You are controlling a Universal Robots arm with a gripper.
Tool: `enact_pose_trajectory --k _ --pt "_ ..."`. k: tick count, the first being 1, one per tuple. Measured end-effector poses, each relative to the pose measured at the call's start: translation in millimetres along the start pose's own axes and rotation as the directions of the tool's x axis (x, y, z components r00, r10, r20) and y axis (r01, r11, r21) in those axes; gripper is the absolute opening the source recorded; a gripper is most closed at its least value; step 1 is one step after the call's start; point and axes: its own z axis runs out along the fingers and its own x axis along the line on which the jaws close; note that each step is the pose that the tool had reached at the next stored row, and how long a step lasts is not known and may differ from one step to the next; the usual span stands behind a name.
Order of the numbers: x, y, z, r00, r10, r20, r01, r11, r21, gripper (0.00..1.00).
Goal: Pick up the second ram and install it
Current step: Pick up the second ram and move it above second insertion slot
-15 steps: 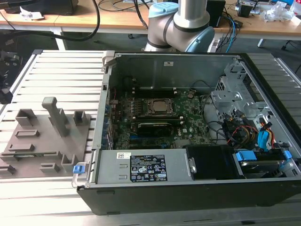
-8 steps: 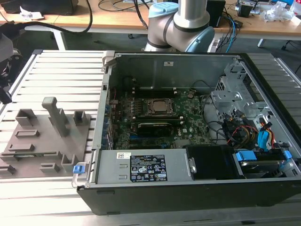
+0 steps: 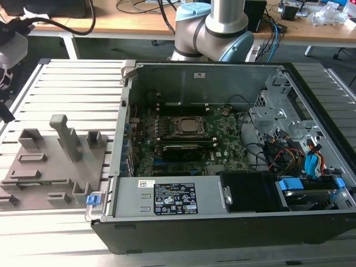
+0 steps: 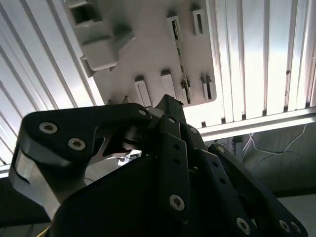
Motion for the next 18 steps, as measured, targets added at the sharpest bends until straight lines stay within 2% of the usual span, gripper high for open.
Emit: enact_pose_trajectory --k 2,5,6,8,12,14,15,16,18 --pt "0.0 0.0 0.0 0.9992 -0.041 -0.0003 0.041 0.9992 -0.0007 0.11" --pt "0.0 0.0 0.0 0.9874 -0.158 -0.0008 0.158 0.9874 -0.003 0.11" --pt "0.0 0.0 0.0 0.9789 -0.204 -0.0009 0.204 0.9789 -0.0039 0.11" --pt "0.0 0.0 0.0 0.9653 -0.261 -0.001 0.261 0.9652 -0.005 0.11" --pt "0.0 0.0 0.0 0.9471 -0.321 -0.0011 0.321 0.9471 -0.0062 0.11" --pt "0.0 0.0 0.0 0.933 -0.36 -0.001 0.36 0.933 -0.007 0.11" --pt "0.0 0.0 0.0 0.9281 -0.372 -0.001 0.372 0.9281 -0.0073 0.11" --pt "0.0 0.0 0.0 0.9198 -0.392 -0.0009 0.392 0.9197 -0.0077 0.11" --pt "0.0 0.0 0.0 0.9067 -0.422 -0.0009 0.422 0.9066 -0.0084 0.11"
